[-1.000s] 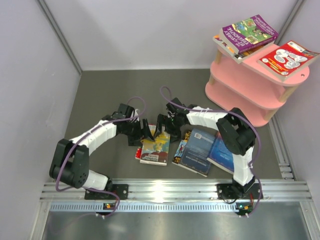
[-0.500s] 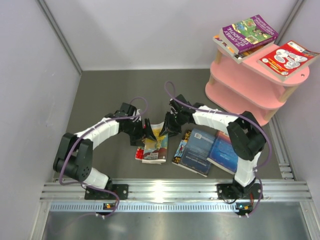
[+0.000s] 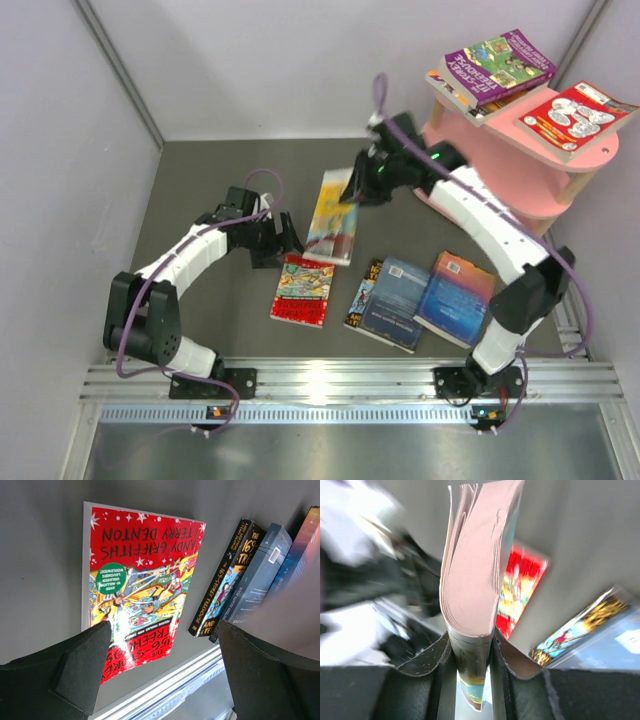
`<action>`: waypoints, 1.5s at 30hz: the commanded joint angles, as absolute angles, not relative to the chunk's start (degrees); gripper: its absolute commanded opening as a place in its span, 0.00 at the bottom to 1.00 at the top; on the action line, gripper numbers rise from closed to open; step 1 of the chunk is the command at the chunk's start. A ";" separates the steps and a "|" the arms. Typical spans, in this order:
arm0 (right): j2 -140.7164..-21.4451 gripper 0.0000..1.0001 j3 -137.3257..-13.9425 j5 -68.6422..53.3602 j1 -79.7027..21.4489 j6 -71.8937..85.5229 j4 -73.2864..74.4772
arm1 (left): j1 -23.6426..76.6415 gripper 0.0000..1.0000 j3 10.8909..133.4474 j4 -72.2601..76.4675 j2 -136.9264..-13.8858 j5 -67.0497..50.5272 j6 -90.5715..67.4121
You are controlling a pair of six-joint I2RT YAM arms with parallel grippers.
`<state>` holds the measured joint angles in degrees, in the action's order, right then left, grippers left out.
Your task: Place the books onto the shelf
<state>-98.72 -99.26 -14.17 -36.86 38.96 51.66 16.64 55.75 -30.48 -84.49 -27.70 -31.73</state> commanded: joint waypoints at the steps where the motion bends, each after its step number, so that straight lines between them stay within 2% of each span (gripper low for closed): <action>1: -90.18 0.00 -115.26 -13.61 -28.23 35.08 58.78 | 15.82 0.92 57.92 -31.73 -83.06 -27.07 -29.27; 7: -87.99 0.00 -128.83 -23.88 -14.10 29.36 57.75 | 15.64 0.91 58.36 -31.11 -84.81 -28.48 -29.62; 9: -86.84 0.00 -129.20 -27.32 -9.52 30.23 53.54 | 15.64 0.90 58.97 -30.85 -85.51 -28.83 -29.62; 15: -83.50 0.00 -127.71 -42.78 15.76 37.87 40.55 | 15.64 0.89 60.91 -31.99 -86.57 -28.83 -29.00; 18: -84.55 0.00 -127.18 -51.84 25.36 43.49 34.05 | 15.64 0.89 61.52 -32.08 -86.84 -28.92 -29.00; 20: -87.79 0.00 -130.77 -54.75 26.89 45.96 32.79 | 15.64 0.89 61.79 -32.08 -87.18 -29.00 -28.92; 24: -90.17 0.00 -128.94 -57.99 31.26 58.68 12.29 | 15.64 0.89 62.66 -32.52 -87.89 -29.18 -28.65; 28: -94.38 0.00 -128.85 -61.96 38.57 73.87 0.74 | 15.64 0.88 63.72 -32.96 -87.89 -28.57 -28.21; 32: -96.41 0.00 -126.92 -64.51 43.50 80.76 -3.94 | 15.64 0.88 64.25 -33.05 -88.15 -28.92 -28.83; 37: -99.66 0.00 -123.49 -68.27 47.54 85.86 -4.40 | 15.64 0.88 66.35 -34.19 -88.42 -28.31 -27.95; 45: -101.25 0.00 -119.62 -69.35 50.80 80.61 6.93 | 15.29 0.88 67.50 -34.19 -90.44 -28.48 -27.42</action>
